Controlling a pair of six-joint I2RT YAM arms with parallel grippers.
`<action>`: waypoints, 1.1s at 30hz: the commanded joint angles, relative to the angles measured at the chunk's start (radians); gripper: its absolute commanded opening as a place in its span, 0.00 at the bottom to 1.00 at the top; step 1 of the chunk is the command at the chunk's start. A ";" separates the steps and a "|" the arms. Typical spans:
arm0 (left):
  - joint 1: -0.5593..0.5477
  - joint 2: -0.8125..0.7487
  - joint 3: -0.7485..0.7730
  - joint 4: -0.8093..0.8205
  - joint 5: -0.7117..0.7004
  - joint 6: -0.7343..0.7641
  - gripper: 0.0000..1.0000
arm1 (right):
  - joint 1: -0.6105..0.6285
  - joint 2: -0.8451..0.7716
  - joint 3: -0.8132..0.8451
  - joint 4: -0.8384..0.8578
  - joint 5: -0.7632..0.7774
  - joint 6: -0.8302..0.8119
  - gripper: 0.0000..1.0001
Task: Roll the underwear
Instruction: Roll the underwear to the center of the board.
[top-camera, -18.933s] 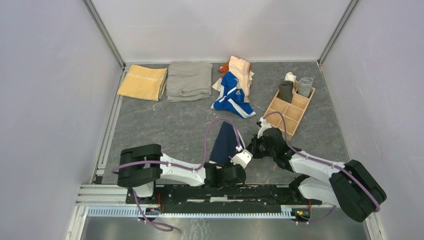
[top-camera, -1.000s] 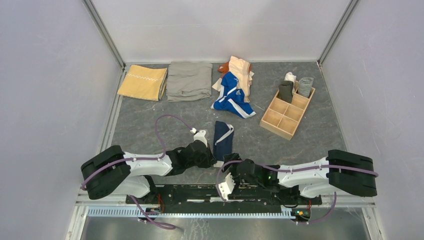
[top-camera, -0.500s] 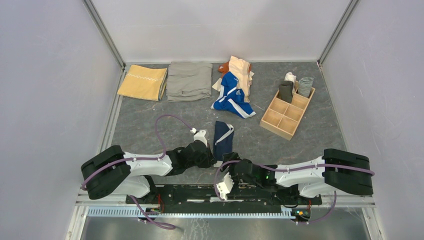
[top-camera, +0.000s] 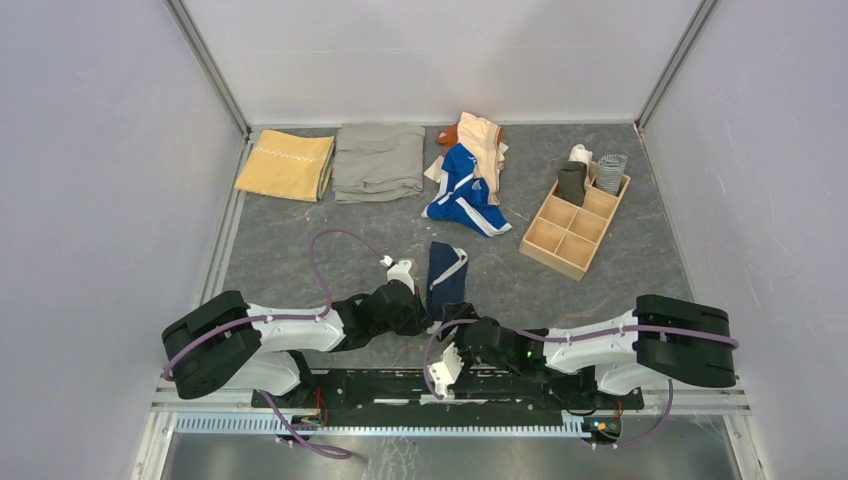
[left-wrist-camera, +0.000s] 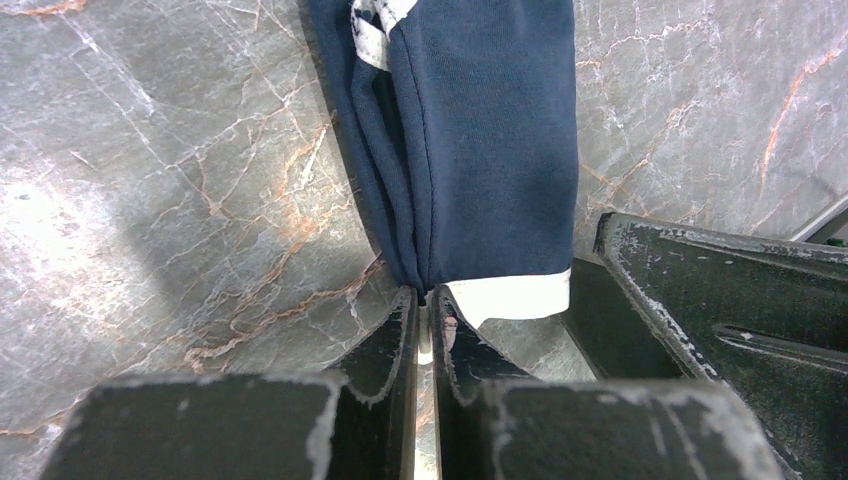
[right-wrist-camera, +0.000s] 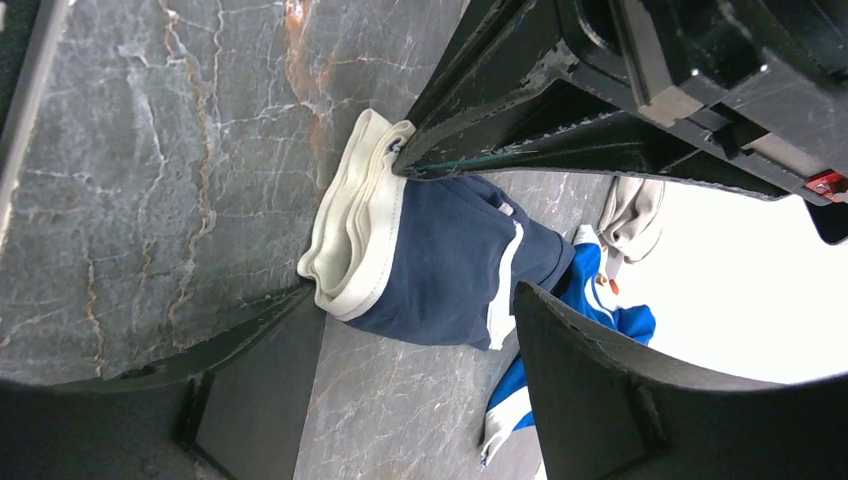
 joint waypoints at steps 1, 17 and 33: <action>0.007 0.014 0.010 0.005 0.001 0.035 0.08 | -0.003 0.051 -0.022 -0.020 -0.046 0.036 0.76; 0.012 0.000 -0.007 0.008 -0.003 0.035 0.08 | -0.033 0.070 -0.010 -0.013 -0.052 0.067 0.26; 0.019 -0.250 -0.026 -0.153 -0.090 0.058 0.21 | -0.038 -0.037 0.011 -0.062 -0.284 0.351 0.00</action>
